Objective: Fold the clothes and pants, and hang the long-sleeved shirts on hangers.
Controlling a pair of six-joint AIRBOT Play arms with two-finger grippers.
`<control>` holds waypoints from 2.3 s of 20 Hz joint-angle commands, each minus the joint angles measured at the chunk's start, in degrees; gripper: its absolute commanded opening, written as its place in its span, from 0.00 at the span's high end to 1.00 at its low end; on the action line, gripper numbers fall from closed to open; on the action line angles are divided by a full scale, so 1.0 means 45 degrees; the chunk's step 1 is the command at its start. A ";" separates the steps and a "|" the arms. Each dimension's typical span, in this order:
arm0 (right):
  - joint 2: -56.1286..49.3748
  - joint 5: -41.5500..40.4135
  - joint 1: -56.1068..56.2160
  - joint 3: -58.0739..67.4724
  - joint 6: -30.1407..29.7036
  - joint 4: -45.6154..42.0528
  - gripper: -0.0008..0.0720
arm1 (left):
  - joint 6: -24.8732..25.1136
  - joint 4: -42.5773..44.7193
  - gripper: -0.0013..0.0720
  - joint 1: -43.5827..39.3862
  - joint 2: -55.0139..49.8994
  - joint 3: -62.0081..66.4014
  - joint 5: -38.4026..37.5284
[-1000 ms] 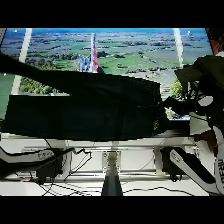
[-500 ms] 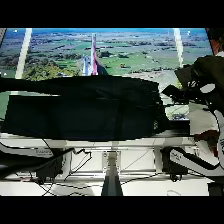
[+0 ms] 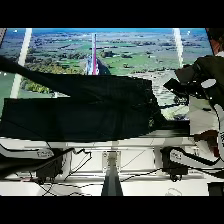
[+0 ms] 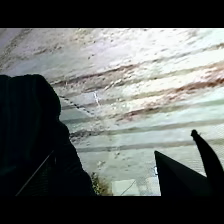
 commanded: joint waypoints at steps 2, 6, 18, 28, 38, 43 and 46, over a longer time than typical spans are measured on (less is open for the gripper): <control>-0.0024 -0.0107 0.0010 0.0039 0.0126 0.0063 0.03 | 0.0175 -0.0520 0.94 0.0053 -0.0005 -0.0306 -0.0214; -0.0024 -0.0097 0.0010 0.0039 0.0155 0.0058 0.03 | 0.0170 -0.0471 0.91 0.1059 -0.1715 -0.1336 -0.2050; -0.0024 -0.0097 0.0010 0.0039 0.0636 0.0063 0.03 | -0.3900 -0.1749 0.08 0.2016 -0.2871 -0.1171 0.0427; -0.0029 -0.0432 0.0010 0.0034 0.0636 -0.0005 0.04 | -0.5552 -0.1904 0.11 0.1851 -0.5251 0.1243 -0.2215; -0.0029 -0.0719 0.0010 0.0034 0.0631 -0.0131 0.04 | -0.6460 -0.0175 0.78 0.1914 -0.5503 0.1311 -0.4551; -0.0029 -0.0724 0.0010 0.0034 0.0636 -0.0126 0.03 | -0.6013 -0.0918 0.94 0.1598 -0.4857 0.2205 -0.3045; -0.0029 -0.1268 0.0010 0.0039 0.0636 -0.0097 0.03 | -0.5581 -0.2259 0.93 0.1224 -0.3852 0.3264 -0.1180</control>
